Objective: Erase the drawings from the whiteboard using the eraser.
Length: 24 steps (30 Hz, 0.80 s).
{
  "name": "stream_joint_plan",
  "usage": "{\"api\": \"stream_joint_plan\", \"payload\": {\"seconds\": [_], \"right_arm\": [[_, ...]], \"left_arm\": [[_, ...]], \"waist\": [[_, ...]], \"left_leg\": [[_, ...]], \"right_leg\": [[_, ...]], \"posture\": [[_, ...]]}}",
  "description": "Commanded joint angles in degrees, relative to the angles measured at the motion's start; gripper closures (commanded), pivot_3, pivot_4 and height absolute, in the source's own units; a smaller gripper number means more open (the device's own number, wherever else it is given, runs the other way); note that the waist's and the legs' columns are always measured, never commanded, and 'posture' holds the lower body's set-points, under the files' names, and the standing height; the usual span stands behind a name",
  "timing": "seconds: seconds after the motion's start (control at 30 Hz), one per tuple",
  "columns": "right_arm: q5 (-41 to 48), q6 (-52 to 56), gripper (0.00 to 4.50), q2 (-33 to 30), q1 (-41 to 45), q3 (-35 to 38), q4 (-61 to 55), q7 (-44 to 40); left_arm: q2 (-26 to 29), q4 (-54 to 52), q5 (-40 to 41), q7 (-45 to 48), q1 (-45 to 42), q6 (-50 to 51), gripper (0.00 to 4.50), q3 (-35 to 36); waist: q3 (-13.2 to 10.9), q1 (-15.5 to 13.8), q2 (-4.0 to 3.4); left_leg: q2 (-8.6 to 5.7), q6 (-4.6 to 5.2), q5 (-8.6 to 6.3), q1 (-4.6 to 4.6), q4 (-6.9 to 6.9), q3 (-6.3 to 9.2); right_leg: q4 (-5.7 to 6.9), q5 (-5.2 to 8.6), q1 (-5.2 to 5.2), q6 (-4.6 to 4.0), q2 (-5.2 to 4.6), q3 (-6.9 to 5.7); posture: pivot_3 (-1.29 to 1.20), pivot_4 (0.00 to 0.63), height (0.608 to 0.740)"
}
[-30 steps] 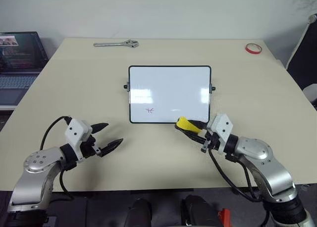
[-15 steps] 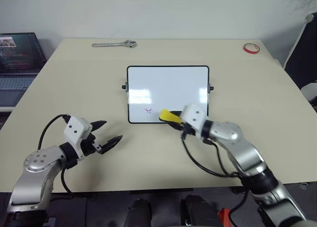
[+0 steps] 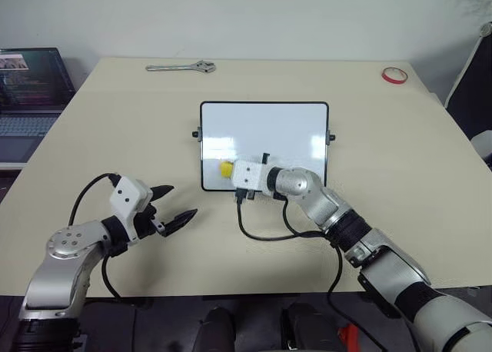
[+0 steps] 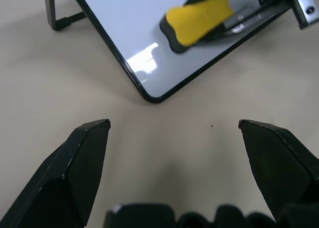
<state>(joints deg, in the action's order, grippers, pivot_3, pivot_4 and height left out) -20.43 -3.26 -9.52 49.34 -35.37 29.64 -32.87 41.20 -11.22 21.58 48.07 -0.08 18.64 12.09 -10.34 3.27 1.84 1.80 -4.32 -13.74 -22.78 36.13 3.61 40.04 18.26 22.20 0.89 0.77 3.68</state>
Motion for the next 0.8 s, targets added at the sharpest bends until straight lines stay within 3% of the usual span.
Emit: {"api": "stream_joint_plan", "payload": {"seconds": [0.03, 0.2, 0.37, 0.5, 0.63, 0.8], "right_arm": [[-2.6, -0.2, 3.4, -0.4, 0.4, 1.9, 4.1, 4.3], [-2.2, -0.9, 3.4, -0.5, 1.9, 4.6, 6.3, 8.0], [-3.2, -1.8, 3.4, -2.0, 0.8, 3.5, 6.5, 6.1], [-6.0, -4.8, 3.4, -4.8, -0.9, -1.1, 6.1, -0.2], [-4.4, -4.5, 3.4, -2.2, 1.9, 5.4, 7.9, 11.1], [-5.6, -8.7, 3.4, -3.3, 3.5, 5.6, 10.3, 13.6]], "left_arm": [[0.2, -3.2, 0.2, -0.4, 0.6, 0.3, 0.0, 0.3], [0.3, -4.3, 0.4, -1.0, 0.3, 1.7, 0.0, 0.2], [0.3, -4.7, 0.7, -1.3, -0.5, 2.7, 0.0, 0.0], [0.1, -4.7, 0.8, -1.4, -1.5, 3.3, 0.0, -0.5], [0.1, -4.2, 0.8, -1.1, -1.6, 3.2, 0.0, -0.4], [0.0, -3.8, 0.7, -0.9, -1.6, 2.8, 0.0, -0.4]], "waist": [[0.0, 0.0, 0.0], [0.0, -0.3, 0.0], [0.0, -0.5, 0.0], [0.0, -0.8, 0.01], [0.0, -0.6, 0.0], [0.0, -0.6, -0.01]], "left_leg": [[0.0, 0.0, 0.01, 0.03, 0.0, 0.0], [-0.06, 0.03, 0.05, 0.2, 0.14, 0.07], [-0.1, 0.04, 0.07, 0.34, 0.28, 0.16], [-0.1, 0.04, 0.06, 0.37, 0.29, 0.19], [-0.11, 0.04, 0.06, 0.83, 0.24, 0.15], [-0.13, 0.05, 0.08, 0.9, 0.26, 0.17]], "right_leg": [[0.06, 0.0, -0.01, 0.0, 0.0, 0.0], [0.4, -0.01, -0.11, -0.01, 0.0, -0.03], [0.5, 0.0, -0.3, -0.01, 0.0, -0.1], [0.46, 0.0, -0.38, -0.01, -0.01, -0.13], [0.44, 0.02, -0.74, -0.04, 0.02, -0.09], [0.45, 0.03, -0.81, -0.06, 0.05, -0.1]], "posture": [[0.0, 0.15, 0.74], [0.0, 0.15, 0.74], [0.0, 0.15, 0.74], [0.0, 0.15, 0.74], [0.0, 0.15, 0.74], [0.0, 0.15, 0.74]]}}
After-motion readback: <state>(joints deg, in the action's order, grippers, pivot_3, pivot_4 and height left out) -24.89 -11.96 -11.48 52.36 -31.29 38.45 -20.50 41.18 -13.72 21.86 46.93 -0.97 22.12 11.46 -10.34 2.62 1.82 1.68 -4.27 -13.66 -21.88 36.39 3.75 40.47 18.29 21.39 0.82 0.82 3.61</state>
